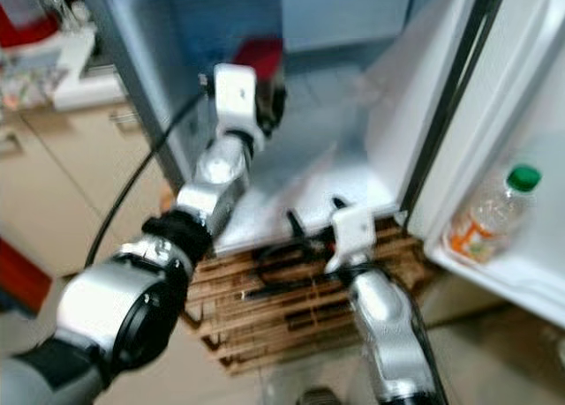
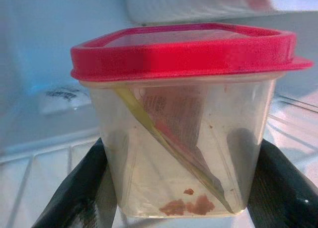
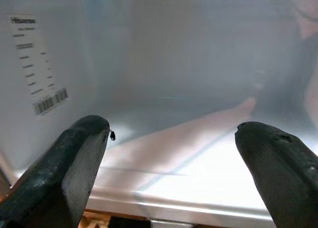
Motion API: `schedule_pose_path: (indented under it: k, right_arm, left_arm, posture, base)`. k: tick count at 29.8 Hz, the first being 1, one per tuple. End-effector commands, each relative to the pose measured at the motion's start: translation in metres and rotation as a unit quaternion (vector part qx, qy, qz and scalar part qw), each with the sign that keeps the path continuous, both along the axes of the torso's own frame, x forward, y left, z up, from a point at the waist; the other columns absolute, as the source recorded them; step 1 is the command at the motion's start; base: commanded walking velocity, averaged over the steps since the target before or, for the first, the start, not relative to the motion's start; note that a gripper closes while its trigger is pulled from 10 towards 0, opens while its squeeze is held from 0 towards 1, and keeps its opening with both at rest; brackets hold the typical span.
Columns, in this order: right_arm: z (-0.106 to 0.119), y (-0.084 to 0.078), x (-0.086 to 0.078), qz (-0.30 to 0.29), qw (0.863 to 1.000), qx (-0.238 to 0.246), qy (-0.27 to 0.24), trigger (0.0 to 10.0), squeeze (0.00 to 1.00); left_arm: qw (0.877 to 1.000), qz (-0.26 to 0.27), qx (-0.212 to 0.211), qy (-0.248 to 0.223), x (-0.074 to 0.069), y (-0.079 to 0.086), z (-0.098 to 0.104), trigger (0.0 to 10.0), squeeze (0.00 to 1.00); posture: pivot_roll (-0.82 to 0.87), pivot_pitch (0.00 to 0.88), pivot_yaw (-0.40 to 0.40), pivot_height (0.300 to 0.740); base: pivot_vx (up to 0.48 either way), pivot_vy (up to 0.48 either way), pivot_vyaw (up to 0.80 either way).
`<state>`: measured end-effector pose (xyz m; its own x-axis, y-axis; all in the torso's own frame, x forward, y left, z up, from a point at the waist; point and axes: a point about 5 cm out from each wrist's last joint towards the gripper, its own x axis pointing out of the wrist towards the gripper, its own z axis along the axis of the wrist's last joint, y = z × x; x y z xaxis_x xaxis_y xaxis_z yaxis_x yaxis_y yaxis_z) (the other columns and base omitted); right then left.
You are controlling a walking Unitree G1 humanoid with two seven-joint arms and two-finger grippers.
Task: Restocking fridge
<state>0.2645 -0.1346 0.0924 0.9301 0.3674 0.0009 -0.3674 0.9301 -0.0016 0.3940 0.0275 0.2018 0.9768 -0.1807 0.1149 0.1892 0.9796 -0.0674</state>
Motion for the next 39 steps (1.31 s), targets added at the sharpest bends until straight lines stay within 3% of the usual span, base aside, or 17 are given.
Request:
schedule_pose_path:
  k: [1, 2, 8, 19, 25, 30, 31, 32, 39]
  right_arm:
    - [0.003, 0.013, -0.001, 0.027, 1.000, 0.004, -0.003, 10.0, 0.00]
    - [0.004, 0.014, -0.001, 0.031, 1.000, 0.002, -0.003, 10.0, 0.00]
    - [0.008, 0.010, -0.004, 0.034, 0.999, -0.004, -0.006, 10.0, 0.00]
    - [0.042, 0.017, 0.001, 0.045, 0.997, 0.029, -0.046, 10.0, 0.00]
    - [0.056, 0.036, -0.015, 0.069, 0.995, 0.044, -0.057, 10.0, 0.00]
    - [0.062, 0.042, -0.029, 0.081, 0.994, 0.047, -0.055, 10.0, 0.00]
    - [0.062, 0.042, -0.032, 0.082, 0.994, 0.046, -0.052, 10.0, 0.00]
    - [0.061, 0.040, -0.034, 0.081, 0.995, 0.044, -0.047, 10.0, 0.00]
    - [0.059, 0.035, -0.045, 0.078, 0.996, 0.034, -0.032, 10.0, 0.00]
  left_arm:
    - [0.999, 0.019, -0.036, 0.023, 0.002, 0.002, 0.001, 10.0, 0.00]
    - [0.997, 0.023, -0.063, 0.048, 0.002, -0.001, -0.003, 10.0, 0.00]
    - [0.995, 0.041, -0.067, 0.054, 0.005, 0.001, 0.002, 10.0, 0.00]
    - [0.996, 0.064, -0.004, 0.060, 0.014, 0.018, 0.009, 10.0, 0.00]
    - [0.995, 0.089, 0.027, 0.044, 0.019, 0.028, 0.021, 10.0, 0.00]
    - [0.993, 0.106, 0.013, 0.054, 0.021, 0.038, 0.021, 10.0, 0.00]
    - [0.992, 0.109, 0.002, 0.059, 0.021, 0.039, 0.021, 10.0, 0.55]
    - [0.992, 0.109, -0.007, 0.062, 0.021, 0.039, 0.021, 10.0, 0.97]
    - [0.991, 0.107, -0.032, 0.072, 0.020, 0.033, 0.018, 10.0, 1.00]
  posture:
    - [-0.24, 0.000, 0.085, 0.740]
    - [-0.25, 0.000, 0.085, 0.740]
    - [-0.28, 0.000, 0.086, 0.740]
    - [-0.35, 0.000, 0.160, 0.740]
    - [-0.41, 0.000, 0.208, 0.740]
    - [-0.43, 0.000, 0.219, 0.740]
    - [-0.44, 0.000, 0.218, 0.740]
    - [-0.44, 0.000, 0.216, 0.740]
    - [-0.46, 0.000, 0.209, 0.740]
  base:
    - [0.000, 0.000, 0.00]
    - [0.000, 0.000, 0.00]
    - [0.000, 0.000, 0.00]
    - [0.000, 0.000, 0.00]
    - [0.000, 0.000, 0.00]
    - [0.000, 0.000, 0.00]
    - [0.000, 0.000, 0.00]
    - [0.000, 0.000, 0.00]
    - [0.000, 0.000, 0.00]
